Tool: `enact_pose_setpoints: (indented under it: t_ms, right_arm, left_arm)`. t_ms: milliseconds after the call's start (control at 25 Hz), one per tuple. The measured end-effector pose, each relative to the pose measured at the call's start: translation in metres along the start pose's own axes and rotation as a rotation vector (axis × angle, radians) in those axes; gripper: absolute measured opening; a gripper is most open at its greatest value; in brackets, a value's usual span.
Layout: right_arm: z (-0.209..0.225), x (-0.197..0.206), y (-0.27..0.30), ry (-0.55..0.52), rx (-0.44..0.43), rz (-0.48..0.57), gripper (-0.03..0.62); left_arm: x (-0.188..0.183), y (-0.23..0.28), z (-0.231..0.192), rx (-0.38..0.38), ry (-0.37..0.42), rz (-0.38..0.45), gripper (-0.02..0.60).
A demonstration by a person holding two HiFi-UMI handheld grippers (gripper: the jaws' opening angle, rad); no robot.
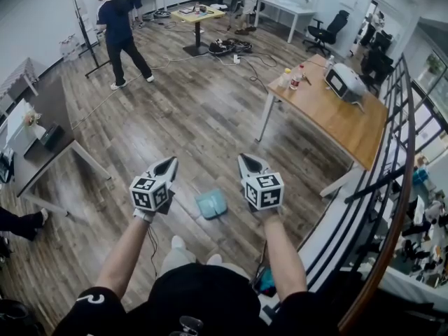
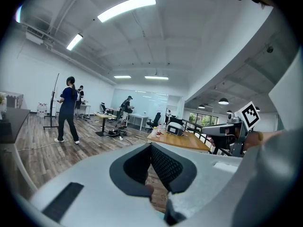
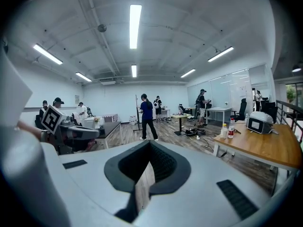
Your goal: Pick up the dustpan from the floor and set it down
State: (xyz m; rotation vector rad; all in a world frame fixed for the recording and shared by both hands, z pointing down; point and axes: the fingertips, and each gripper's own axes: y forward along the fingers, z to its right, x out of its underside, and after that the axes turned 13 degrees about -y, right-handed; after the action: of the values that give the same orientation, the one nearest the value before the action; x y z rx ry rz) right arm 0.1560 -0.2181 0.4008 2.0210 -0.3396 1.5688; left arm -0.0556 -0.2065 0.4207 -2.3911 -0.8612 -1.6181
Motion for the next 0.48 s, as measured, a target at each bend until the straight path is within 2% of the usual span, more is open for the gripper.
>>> enact_pose_setpoints:
  t_ms: [480]
  right_arm:
    - [-0.0091,0.0031,0.0020,-0.015,-0.014,-0.002,-0.005]
  left_arm:
    - [0.0024,-0.0051,-0.0035,-0.006,-0.012,-0.001,-0.002]
